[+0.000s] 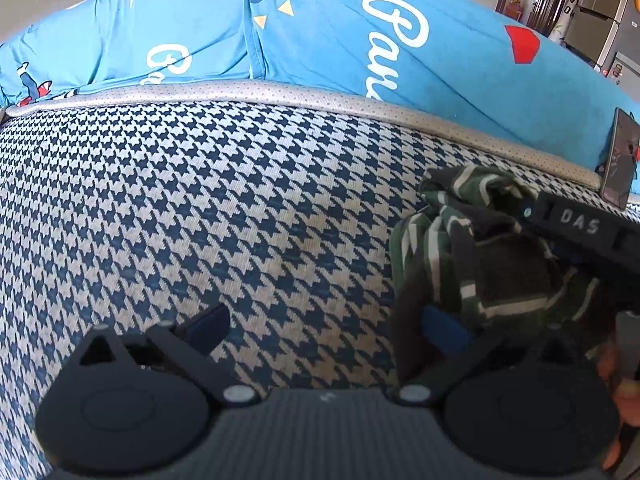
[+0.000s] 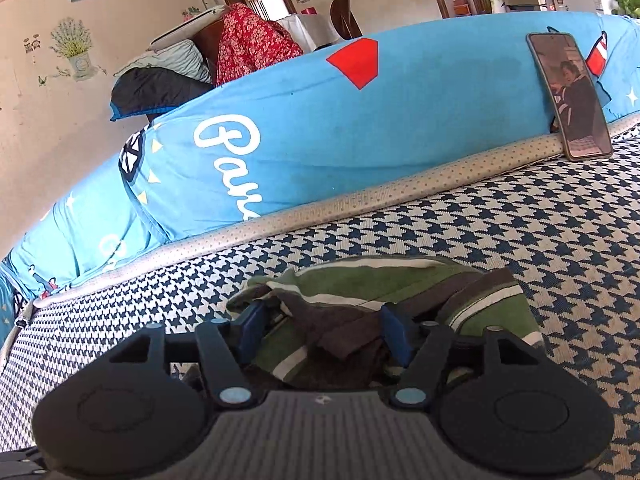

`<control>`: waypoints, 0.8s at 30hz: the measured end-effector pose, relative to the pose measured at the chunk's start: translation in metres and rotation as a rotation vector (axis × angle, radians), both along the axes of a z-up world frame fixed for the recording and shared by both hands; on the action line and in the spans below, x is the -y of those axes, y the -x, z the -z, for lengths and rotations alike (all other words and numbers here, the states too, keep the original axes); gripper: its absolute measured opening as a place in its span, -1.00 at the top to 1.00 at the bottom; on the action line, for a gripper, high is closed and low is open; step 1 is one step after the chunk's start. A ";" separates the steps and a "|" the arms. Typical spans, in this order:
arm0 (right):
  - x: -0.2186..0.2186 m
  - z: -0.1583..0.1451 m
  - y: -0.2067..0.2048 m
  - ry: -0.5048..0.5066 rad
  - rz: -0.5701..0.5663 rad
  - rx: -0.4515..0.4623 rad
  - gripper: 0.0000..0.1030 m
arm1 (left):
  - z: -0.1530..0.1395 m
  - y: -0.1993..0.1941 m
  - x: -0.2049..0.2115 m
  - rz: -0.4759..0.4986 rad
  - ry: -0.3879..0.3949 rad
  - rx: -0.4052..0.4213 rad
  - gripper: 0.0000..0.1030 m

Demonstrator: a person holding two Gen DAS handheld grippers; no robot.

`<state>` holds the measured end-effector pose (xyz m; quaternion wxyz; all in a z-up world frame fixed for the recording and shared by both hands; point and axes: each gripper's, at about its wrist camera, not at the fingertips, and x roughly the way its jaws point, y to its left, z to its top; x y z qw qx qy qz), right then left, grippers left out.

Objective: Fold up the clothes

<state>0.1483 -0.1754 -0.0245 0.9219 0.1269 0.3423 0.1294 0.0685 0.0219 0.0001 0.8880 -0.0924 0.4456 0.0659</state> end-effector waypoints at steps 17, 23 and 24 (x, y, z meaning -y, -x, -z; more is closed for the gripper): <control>0.027 -0.049 0.066 -0.071 -0.142 0.123 0.76 | -0.031 0.011 -0.046 -0.189 -0.015 0.129 -1.00; 0.043 -0.065 0.114 -0.114 -0.192 0.166 0.76 | -0.044 0.026 -0.039 -0.185 -0.024 0.198 -1.00; 0.044 -0.066 0.123 -0.115 -0.201 0.166 0.76 | -0.046 0.029 -0.036 -0.178 -0.028 0.209 -1.00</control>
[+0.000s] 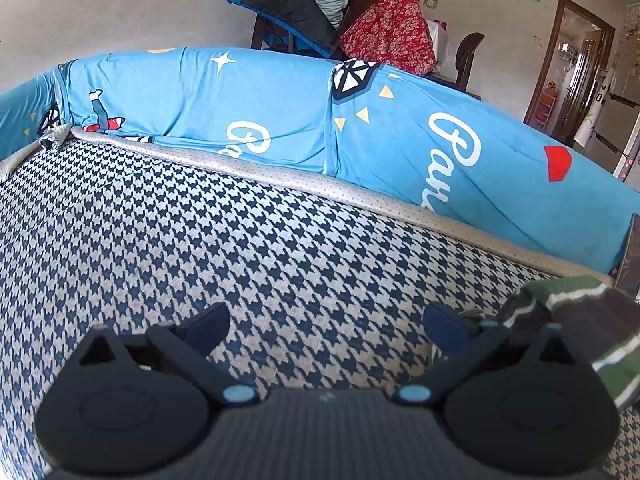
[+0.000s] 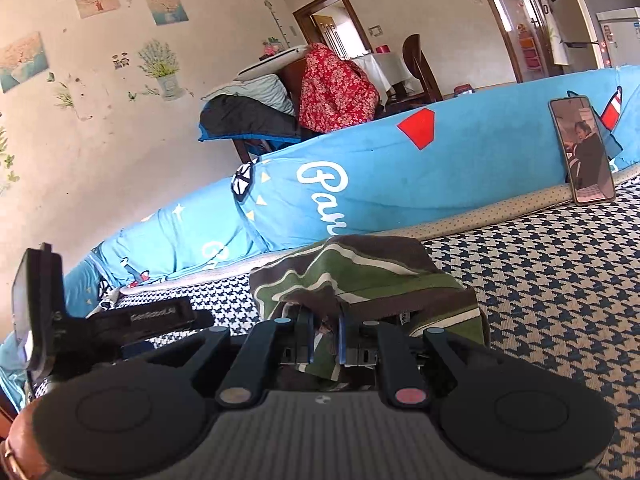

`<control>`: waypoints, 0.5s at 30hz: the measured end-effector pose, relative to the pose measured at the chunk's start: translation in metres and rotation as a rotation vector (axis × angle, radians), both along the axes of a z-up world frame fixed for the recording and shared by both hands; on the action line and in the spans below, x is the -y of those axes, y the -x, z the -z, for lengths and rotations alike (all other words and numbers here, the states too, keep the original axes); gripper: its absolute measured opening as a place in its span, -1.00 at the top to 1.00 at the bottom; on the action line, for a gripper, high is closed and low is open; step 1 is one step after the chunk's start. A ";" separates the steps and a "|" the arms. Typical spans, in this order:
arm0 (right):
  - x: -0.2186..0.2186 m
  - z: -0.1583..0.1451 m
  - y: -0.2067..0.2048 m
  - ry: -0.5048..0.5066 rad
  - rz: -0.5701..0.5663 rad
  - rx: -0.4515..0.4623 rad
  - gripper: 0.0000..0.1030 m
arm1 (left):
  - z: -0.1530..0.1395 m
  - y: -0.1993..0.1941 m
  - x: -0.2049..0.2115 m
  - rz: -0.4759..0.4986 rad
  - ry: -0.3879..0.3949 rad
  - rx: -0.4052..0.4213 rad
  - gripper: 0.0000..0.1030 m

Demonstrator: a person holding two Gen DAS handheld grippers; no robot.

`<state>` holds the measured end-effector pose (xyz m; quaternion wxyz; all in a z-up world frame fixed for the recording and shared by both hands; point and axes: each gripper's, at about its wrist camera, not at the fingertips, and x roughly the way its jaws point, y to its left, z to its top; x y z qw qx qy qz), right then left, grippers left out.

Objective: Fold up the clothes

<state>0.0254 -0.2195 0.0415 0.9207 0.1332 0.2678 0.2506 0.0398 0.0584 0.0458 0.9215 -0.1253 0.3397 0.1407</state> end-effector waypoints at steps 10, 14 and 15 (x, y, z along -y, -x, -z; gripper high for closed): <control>-0.008 0.019 0.055 0.108 -0.226 -0.081 0.65 | -0.002 0.015 0.037 0.116 -0.084 0.039 -1.00; 0.008 0.015 0.056 0.080 -0.217 -0.062 0.51 | 0.007 0.015 0.051 0.168 -0.112 0.021 -1.00; 0.014 0.014 0.055 0.064 -0.207 -0.063 0.43 | 0.009 0.014 0.053 0.176 -0.116 0.016 -1.00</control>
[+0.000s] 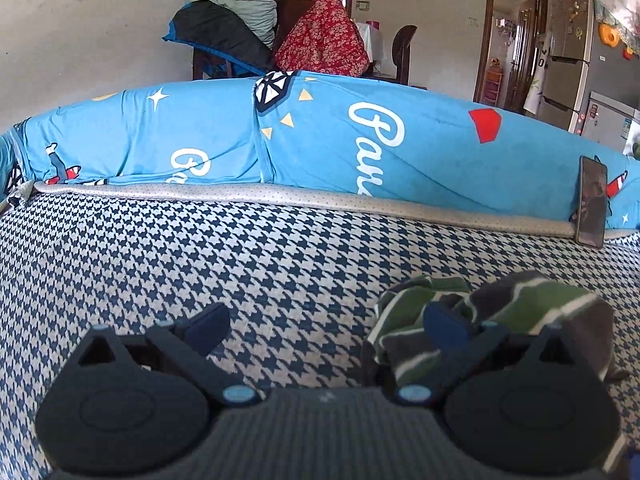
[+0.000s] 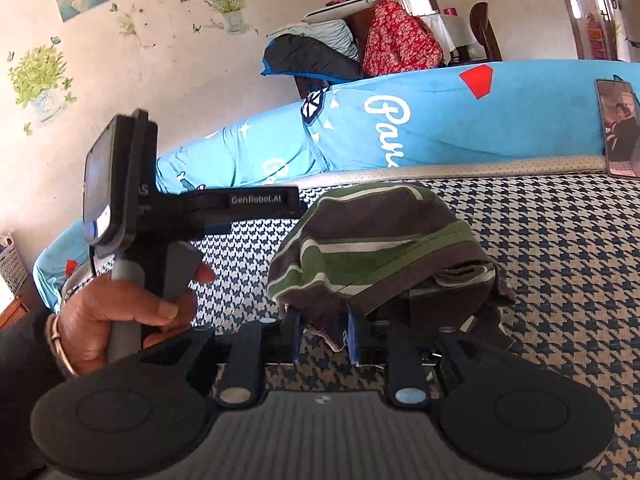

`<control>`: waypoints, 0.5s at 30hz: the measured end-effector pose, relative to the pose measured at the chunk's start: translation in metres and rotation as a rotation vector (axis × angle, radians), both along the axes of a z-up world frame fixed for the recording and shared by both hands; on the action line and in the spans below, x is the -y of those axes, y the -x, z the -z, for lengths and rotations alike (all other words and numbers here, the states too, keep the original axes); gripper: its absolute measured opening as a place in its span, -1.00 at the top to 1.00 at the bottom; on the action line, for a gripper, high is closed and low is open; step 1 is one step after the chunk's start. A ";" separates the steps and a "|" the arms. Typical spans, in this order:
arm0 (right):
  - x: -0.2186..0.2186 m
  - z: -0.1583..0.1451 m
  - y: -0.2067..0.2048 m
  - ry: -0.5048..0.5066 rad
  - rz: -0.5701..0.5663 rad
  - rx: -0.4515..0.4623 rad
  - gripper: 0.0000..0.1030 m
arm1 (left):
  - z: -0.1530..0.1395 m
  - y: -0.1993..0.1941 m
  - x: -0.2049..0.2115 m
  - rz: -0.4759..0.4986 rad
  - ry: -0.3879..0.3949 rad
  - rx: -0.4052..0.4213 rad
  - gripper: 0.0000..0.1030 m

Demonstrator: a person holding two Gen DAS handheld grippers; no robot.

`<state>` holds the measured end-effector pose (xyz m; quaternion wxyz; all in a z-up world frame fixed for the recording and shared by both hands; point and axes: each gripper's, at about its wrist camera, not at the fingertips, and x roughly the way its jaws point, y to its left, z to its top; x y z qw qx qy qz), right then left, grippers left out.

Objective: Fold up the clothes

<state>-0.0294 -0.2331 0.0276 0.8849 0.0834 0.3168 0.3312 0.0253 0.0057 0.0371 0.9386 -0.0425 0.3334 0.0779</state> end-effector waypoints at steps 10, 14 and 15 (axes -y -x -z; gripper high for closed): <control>0.033 -0.017 -0.008 -0.049 0.108 0.053 0.02 | 0.020 -0.014 0.015 0.041 -0.038 -0.083 -1.00; 0.049 -0.021 -0.016 -0.068 0.215 0.050 -0.02 | 0.026 -0.019 0.017 0.022 -0.052 -0.106 -1.00; 0.052 -0.019 -0.019 -0.050 0.250 0.036 -0.02 | 0.026 -0.020 0.016 0.015 -0.047 -0.105 -1.00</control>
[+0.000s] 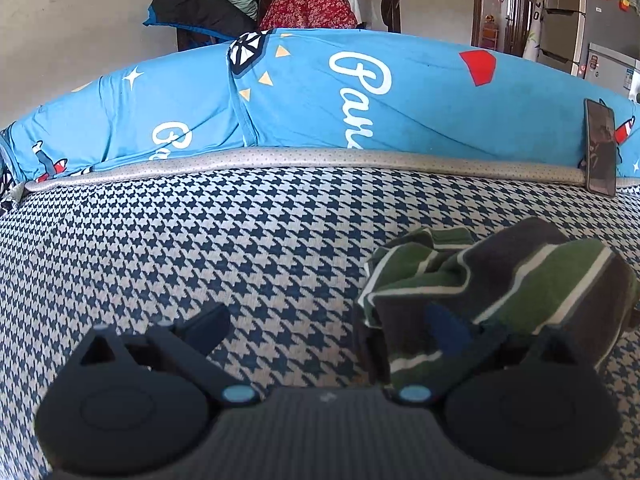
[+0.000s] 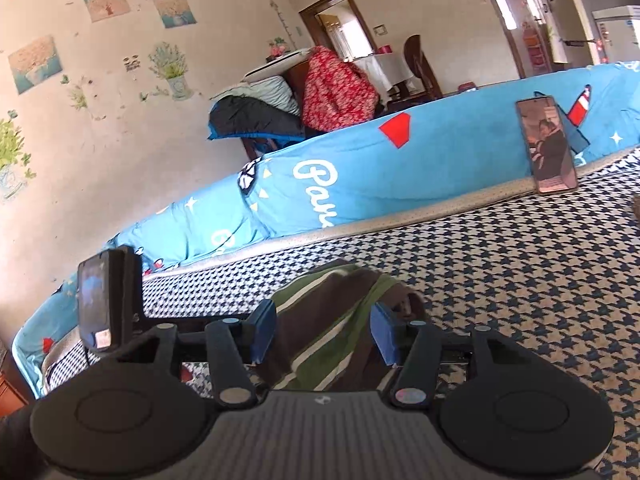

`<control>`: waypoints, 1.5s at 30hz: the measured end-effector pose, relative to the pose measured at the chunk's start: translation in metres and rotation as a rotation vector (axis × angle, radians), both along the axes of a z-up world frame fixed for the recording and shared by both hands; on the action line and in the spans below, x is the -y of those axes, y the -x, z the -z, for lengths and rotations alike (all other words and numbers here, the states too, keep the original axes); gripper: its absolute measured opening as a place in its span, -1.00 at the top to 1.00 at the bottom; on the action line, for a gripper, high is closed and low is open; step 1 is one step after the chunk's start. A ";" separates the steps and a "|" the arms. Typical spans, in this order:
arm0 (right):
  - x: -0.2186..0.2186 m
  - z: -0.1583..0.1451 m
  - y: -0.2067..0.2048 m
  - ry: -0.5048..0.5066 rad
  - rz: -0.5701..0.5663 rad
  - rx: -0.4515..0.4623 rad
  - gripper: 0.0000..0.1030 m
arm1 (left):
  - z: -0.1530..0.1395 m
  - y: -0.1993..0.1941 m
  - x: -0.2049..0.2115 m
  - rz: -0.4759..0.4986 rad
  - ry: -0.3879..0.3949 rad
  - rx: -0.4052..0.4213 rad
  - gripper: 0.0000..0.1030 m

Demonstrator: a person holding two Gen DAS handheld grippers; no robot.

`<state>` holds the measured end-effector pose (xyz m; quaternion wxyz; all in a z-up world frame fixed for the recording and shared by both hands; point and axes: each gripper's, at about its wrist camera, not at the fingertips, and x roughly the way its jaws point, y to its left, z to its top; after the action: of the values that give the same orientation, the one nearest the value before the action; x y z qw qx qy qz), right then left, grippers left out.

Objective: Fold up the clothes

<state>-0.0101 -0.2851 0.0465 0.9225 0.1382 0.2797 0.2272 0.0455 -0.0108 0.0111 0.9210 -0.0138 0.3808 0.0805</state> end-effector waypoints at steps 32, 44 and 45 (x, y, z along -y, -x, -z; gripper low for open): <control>-0.030 0.079 -0.082 0.005 0.039 -0.318 0.61 | 0.028 -0.027 -0.004 -0.088 0.007 -0.089 -1.00; -0.018 0.037 -0.089 -0.059 0.201 -0.060 0.93 | 0.016 -0.016 -0.005 -0.064 0.038 -0.076 -1.00; -0.016 0.032 -0.089 -0.065 0.223 -0.028 0.93 | 0.014 -0.014 -0.003 -0.051 0.041 -0.073 -1.00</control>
<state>0.0794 -0.2693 0.0144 0.9332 0.2012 0.2678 0.1302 0.0599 -0.0076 -0.0031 0.9036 -0.0397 0.4155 0.0966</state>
